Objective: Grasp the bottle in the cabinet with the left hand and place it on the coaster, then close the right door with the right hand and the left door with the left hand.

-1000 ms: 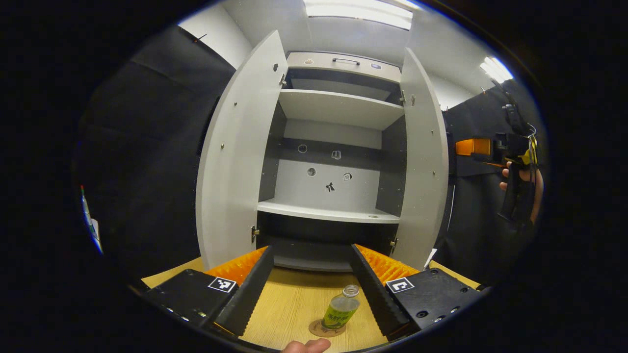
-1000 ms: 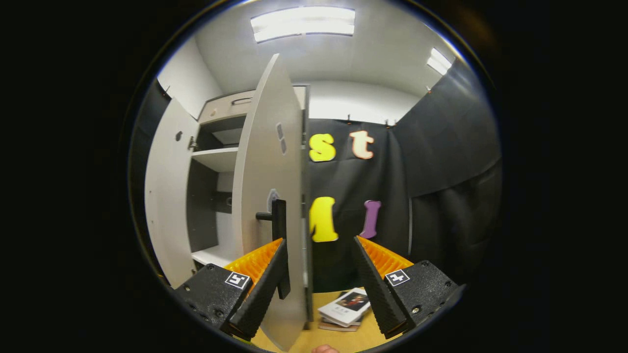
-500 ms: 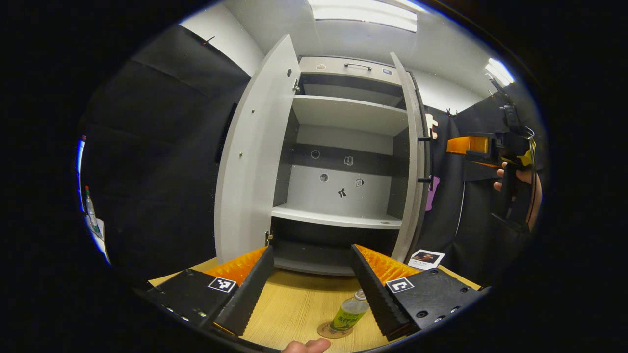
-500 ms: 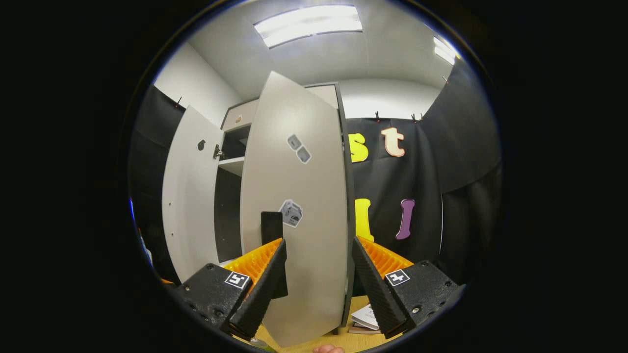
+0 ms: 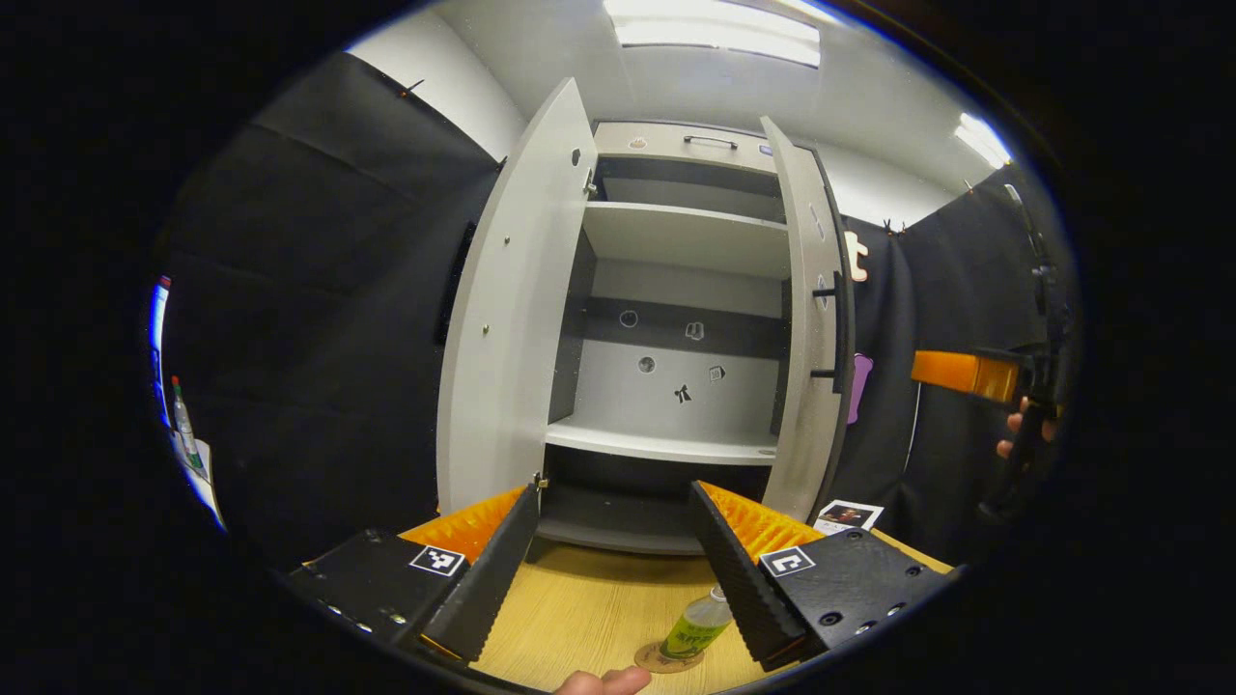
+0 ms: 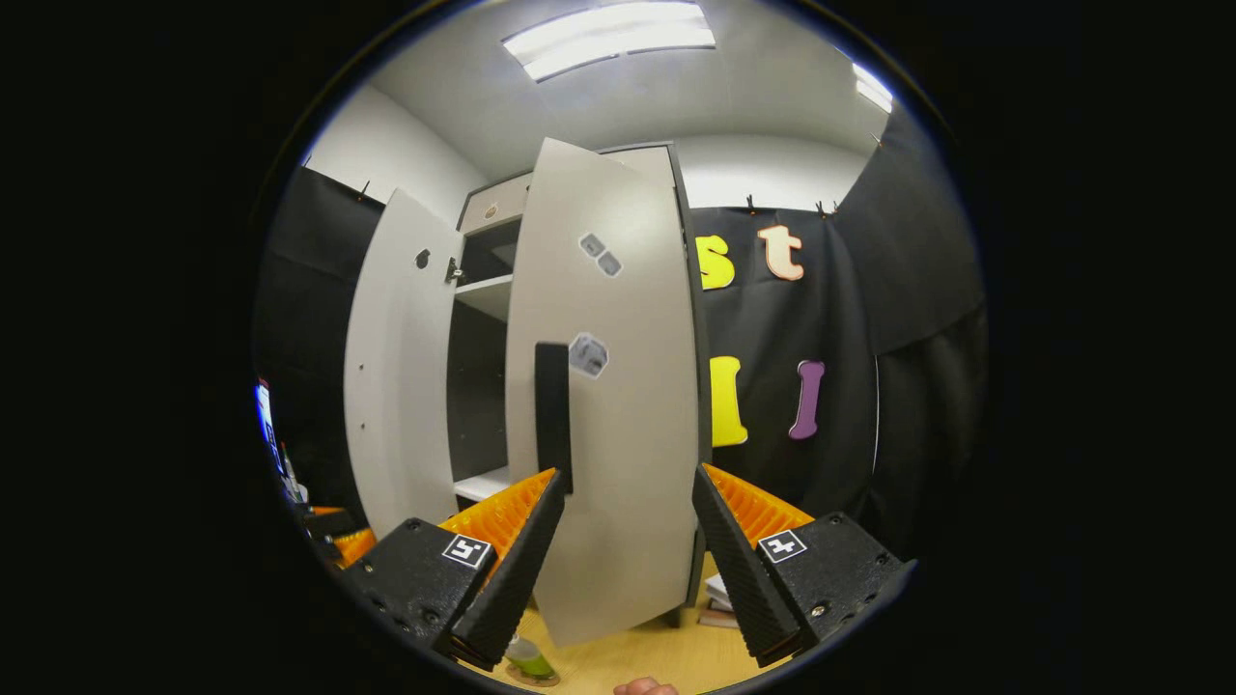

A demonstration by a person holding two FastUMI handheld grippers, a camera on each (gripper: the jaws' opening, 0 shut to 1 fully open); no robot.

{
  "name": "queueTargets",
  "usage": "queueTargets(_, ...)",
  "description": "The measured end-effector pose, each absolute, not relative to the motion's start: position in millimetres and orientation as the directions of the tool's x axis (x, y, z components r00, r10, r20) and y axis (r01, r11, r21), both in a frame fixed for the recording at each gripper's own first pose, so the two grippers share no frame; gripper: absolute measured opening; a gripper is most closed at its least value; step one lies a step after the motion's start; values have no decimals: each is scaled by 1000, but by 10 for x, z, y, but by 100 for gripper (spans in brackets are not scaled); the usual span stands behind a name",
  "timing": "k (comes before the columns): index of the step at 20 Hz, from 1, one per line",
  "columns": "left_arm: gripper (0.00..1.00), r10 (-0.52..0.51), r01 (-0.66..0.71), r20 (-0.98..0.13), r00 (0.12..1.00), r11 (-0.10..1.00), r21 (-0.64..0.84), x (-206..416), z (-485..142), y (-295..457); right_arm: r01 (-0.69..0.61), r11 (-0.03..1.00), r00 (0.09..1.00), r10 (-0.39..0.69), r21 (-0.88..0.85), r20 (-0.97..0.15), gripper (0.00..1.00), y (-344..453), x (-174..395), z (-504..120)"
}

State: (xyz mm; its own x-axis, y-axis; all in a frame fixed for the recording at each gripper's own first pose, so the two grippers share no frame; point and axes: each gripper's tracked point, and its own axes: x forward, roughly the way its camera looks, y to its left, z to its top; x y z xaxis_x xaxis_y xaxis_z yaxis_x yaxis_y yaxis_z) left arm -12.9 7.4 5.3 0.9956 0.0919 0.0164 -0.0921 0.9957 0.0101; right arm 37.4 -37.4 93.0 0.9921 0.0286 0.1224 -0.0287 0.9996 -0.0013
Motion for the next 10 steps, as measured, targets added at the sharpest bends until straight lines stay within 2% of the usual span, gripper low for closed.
queueTargets(10,95,97,-97,12,995,995,-24,-55,158,132,5,1000,995,-6,11,95,83,-353,-11,148)
